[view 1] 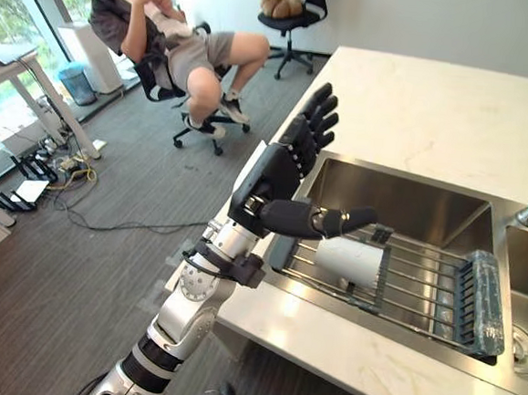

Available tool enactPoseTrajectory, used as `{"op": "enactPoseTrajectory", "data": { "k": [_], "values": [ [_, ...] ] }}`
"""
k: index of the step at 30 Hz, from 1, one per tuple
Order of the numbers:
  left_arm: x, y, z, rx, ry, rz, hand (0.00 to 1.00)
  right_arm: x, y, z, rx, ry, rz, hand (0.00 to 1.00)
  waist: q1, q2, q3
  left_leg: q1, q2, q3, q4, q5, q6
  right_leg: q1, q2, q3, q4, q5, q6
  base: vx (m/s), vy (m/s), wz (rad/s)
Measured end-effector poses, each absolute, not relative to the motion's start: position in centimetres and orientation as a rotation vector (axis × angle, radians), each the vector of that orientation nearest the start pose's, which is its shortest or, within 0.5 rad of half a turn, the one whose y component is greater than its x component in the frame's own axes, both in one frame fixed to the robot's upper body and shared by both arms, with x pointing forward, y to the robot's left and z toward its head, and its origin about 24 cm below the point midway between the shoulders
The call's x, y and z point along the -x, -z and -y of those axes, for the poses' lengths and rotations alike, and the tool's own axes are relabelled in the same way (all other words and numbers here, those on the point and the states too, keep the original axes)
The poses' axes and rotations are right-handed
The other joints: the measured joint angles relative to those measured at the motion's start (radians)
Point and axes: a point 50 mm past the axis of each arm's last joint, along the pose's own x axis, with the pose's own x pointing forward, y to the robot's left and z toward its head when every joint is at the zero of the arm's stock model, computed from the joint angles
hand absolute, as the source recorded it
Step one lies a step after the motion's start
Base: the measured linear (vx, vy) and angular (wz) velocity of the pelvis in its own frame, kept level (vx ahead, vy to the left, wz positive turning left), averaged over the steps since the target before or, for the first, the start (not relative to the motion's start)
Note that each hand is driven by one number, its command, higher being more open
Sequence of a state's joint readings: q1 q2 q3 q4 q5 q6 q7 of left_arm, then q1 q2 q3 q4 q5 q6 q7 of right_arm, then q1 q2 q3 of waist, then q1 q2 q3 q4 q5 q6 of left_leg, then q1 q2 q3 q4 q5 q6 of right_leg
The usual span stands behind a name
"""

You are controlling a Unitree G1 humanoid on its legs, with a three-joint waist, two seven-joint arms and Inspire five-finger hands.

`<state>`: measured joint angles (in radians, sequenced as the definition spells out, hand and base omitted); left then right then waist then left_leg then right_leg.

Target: Walk over to the sink, pick up the cup, carry it to the dishwasher, place the cup inside the dishwasher, then close the dishwasher door

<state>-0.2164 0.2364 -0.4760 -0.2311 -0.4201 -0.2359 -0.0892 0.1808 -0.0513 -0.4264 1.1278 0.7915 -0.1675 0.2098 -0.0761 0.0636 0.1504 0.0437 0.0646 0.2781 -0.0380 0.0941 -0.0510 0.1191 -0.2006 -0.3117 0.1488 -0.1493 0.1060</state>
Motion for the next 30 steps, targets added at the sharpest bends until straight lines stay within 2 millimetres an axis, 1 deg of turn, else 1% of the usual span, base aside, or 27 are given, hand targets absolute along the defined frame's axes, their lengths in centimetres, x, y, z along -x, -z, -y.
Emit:
{"op": "enactPoseTrajectory", "data": {
  "k": [2, 3, 4, 6, 7, 9, 10, 12, 13, 16, 19, 20, 22, 24, 26, 28, 30],
  "values": [
    [-24.0, -14.3, -5.9, 0.195, 0.688, 0.507, 1.0, -3.7, 16.5, 22.2, -0.826, 0.836, -0.8, 1.0, -0.007, 0.0, 0.0, 0.01, 0.002, 0.009, -0.014, 0.002, -0.003, 0.001, 0.003, 0.004, -0.004, 0.0, 0.0, 0.05, -0.003, -0.11],
    [-24.0, -14.4, -5.8, 0.156, 0.709, 0.512, 1.0, -3.6, 16.5, 22.2, -0.813, 0.836, -0.81, 1.0, -0.022, 0.001, -0.001, 0.012, 0.002, 0.01, -0.018, 0.003, -0.003, 0.003, 0.004, 0.006, -0.009, 0.001, 0.001, 0.04, -0.019, -0.09],
    [-24.0, -14.4, -5.6, 0.133, 0.722, 0.514, 1.0, -3.6, 16.5, 22.2, -0.808, 0.84, -0.814, 1.0, -0.025, 0.002, -0.001, 0.016, 0.003, 0.012, -0.023, 0.004, -0.005, 0.003, 0.005, 0.007, -0.01, 0.001, 0.002, 0.02, -0.02, -0.09],
    [-24.2, -14.7, -4.8, 0.009, 0.792, 0.524, 1.0, -3.2, 16.5, 22.5, -0.801, 0.86, -0.821, 1.0, -0.031, 0.002, -0.001, 0.03, 0.003, 0.025, -0.036, 0.004, -0.006, 0.004, 0.008, 0.02, -0.013, 0.004, 0.004, -0.01, 0.003, -0.18],
    [-24.3, -14.8, -4.7, -0.022, 0.805, 0.528, 1.0, -3.1, 16.4, 22.6, -0.797, 0.862, -0.821, 1.0, -0.035, 0.003, -0.002, 0.033, 0.003, 0.028, -0.04, 0.005, -0.005, 0.004, 0.008, 0.024, -0.016, 0.007, 0.005, -0.01, 0.029, -0.19],
    [-25.0, -15.0, -4.6, -0.141, 0.814, 0.536, 1.0, -3.0, 16.3, 23.2, -0.777, 0.867, -0.813, 1.0, -0.054, 0.009, -0.006, 0.038, -0.001, 0.044, -0.048, 0.007, -0.003, 0.003, 0.008, 0.04, -0.034, 0.022, 0.01, -0.01, 0.051, -0.2],
    [-25.3, -15.0, -4.6, -0.169, 0.812, 0.535, 1.0, -2.9, 16.3, 23.3, -0.774, 0.867, -0.812, 1.0, -0.058, 0.01, -0.006, 0.038, -0.001, 0.049, -0.048, 0.006, -0.003, 0.001, 0.009, 0.045, -0.037, 0.025, 0.01, -0.02, 0.057, -0.23],
    [-26.0, -15.4, -4.9, -0.249, 0.808, 0.536, 1.0, -2.8, 16.3, 23.4, -0.773, 0.862, -0.812, 1.0, -0.068, 0.01, -0.006, 0.04, 0.0, 0.07, -0.049, 0.005, -0.002, -0.003, 0.012, 0.064, -0.054, 0.041, 0.009, -0.02, 0.054, -0.31],
    [-26.6, -15.5, -5.2, -0.328, 0.804, 0.531, 1.0, -2.5, 16.2, 23.4, -0.78, 0.855, -0.808, 1.0, -0.076, 0.009, -0.007, 0.042, 0.003, 0.088, -0.049, 0.004, 0.001, -0.005, 0.018, 0.084, -0.069, 0.055, 0.01, -0.03, 0.056, -0.38],
    [-27.9, -15.4, -5.7, -0.452, 0.811, 0.481, 1.0, -2.3, 16.2, 23.5, -0.81, 0.87, -0.786, 1.0, -0.094, 0.009, -0.007, 0.044, 0.003, 0.124, -0.054, 0.002, 0.004, -0.015, 0.022, 0.121, -0.093, 0.082, 0.011, -0.03, 0.051, -0.36],
    [-28.7, -15.1, -6.1, -0.507, 0.805, 0.44, 1.0, -1.9, 16.2, 23.7, -0.834, 0.896, -0.769, 1.0, -0.114, 0.007, -0.009, 0.046, 0.003, 0.149, -0.055, -0.001, 0.008, -0.023, 0.023, 0.146, -0.11, 0.1, 0.013, -0.02, 0.037, -0.29],
    [-29.1, -15.0, -6.1, -0.529, 0.799, 0.427, 1.0, -1.4, 16.2, 23.8, -0.846, 0.922, -0.764, 1.0, -0.123, 0.008, -0.009, 0.046, 0.002, 0.157, -0.055, -0.002, 0.009, -0.025, 0.023, 0.154, -0.115, 0.106, 0.014, -0.02, 0.035, -0.26],
    [-29.5, -15.0, -6.2, -0.574, 0.789, 0.414, 1.0, -0.4, 16.2, 23.9, -0.862, 0.962, -0.761, 1.0, -0.128, 0.006, -0.011, 0.047, 0.003, 0.172, -0.055, -0.003, 0.011, -0.033, 0.024, 0.17, -0.119, 0.113, 0.015, -0.02, 0.032, -0.23],
    [-30.2, -14.7, -6.7, -0.613, 0.77, 0.385, 1.0, 0.8, 16.2, 24.0, -0.932, 1.069, -0.721, 1.0, -0.139, 0.003, -0.013, 0.047, 0.003, 0.188, -0.055, -0.003, 0.011, -0.042, 0.025, 0.189, -0.122, 0.121, 0.014, -0.02, 0.024, -0.22],
    [-30.4, -14.6, -7.1, -0.646, 0.763, 0.366, 1.0, 1.7, 16.2, 24.1, -0.968, 1.136, -0.697, 1.0, -0.146, 0.001, -0.015, 0.047, 0.003, 0.199, -0.055, -0.003, 0.011, -0.048, 0.025, 0.199, -0.124, 0.126, 0.015, -0.01, 0.016, -0.17],
    [-30.5, -14.1, -7.4, -0.681, 0.762, 0.343, 1.0, 2.7, 16.2, 24.0, -0.986, 1.185, -0.691, 1.0, -0.155, -0.004, -0.019, 0.046, 0.003, 0.202, -0.056, -0.003, 0.011, -0.048, 0.026, 0.202, -0.13, 0.132, 0.016, -0.01, 0.01, -0.08],
    [-31.0, -13.2, -8.1, -0.703, 0.75, 0.288, 1.0, 3.6, 16.3, 23.5, -1.012, 1.232, -0.7, 1.0, -0.163, -0.014, -0.029, 0.045, 0.003, 0.206, -0.056, -0.003, 0.011, -0.053, 0.026, 0.209, -0.131, 0.136, 0.016, -0.01, 0.008, -0.07]
  ]
}}
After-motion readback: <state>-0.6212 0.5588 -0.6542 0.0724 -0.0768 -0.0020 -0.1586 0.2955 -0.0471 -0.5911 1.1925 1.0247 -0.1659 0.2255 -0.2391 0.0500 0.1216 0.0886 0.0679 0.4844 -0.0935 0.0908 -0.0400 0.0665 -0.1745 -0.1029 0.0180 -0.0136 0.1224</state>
